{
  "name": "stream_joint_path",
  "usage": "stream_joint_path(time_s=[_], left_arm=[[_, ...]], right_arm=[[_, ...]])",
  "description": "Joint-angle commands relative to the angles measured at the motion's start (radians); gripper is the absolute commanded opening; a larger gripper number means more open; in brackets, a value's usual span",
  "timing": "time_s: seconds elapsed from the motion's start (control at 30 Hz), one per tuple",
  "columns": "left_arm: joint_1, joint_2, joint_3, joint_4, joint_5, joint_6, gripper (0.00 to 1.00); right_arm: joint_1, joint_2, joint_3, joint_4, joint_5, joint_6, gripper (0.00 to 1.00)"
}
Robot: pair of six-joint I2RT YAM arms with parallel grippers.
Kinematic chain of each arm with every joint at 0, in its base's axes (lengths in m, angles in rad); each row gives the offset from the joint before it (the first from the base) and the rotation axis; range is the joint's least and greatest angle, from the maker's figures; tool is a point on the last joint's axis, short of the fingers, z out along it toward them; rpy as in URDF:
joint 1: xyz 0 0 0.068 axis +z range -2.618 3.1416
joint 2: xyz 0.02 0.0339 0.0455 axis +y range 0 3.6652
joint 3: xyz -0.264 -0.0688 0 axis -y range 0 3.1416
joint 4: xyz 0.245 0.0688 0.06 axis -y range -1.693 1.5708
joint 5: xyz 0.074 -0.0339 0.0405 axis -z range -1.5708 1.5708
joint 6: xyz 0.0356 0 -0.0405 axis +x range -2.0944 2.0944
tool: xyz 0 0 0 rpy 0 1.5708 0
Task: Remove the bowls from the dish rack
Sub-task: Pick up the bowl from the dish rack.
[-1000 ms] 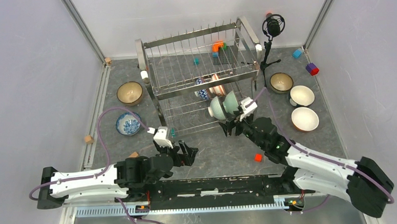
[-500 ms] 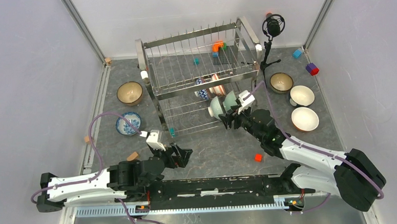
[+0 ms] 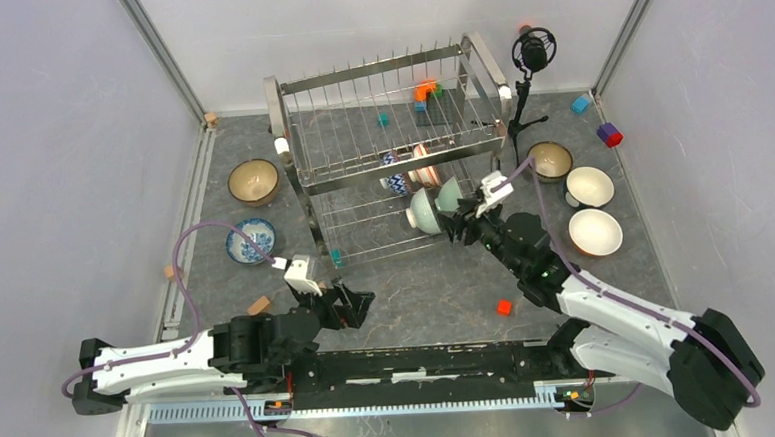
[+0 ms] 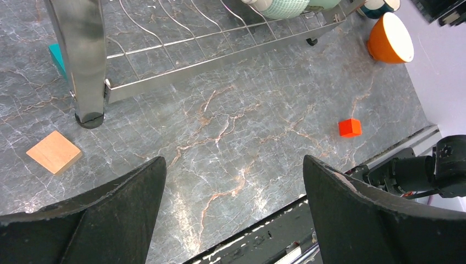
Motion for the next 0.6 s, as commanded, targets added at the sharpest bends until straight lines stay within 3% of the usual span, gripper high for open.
stream_joint_path(time_s=[0.0, 0.23, 0.57], left_arm=[[0.003, -0.014, -0.012, 0.011, -0.042, 0.008, 0.99], [0.003, -0.008, -0.020, 0.041, -0.030, 0.013, 0.99], [0.004, -0.011, -0.014, 0.036, -0.027, 0.014, 0.99]], right_arm=[[-0.054, -0.068, -0.013, -0.049, 0.124, 0.010, 0.57], [-0.151, -0.031, -0.053, -0.002, 0.057, 0.098, 0.54], [-0.164, -0.003, -0.073, 0.073, 0.014, 0.135, 0.55]])
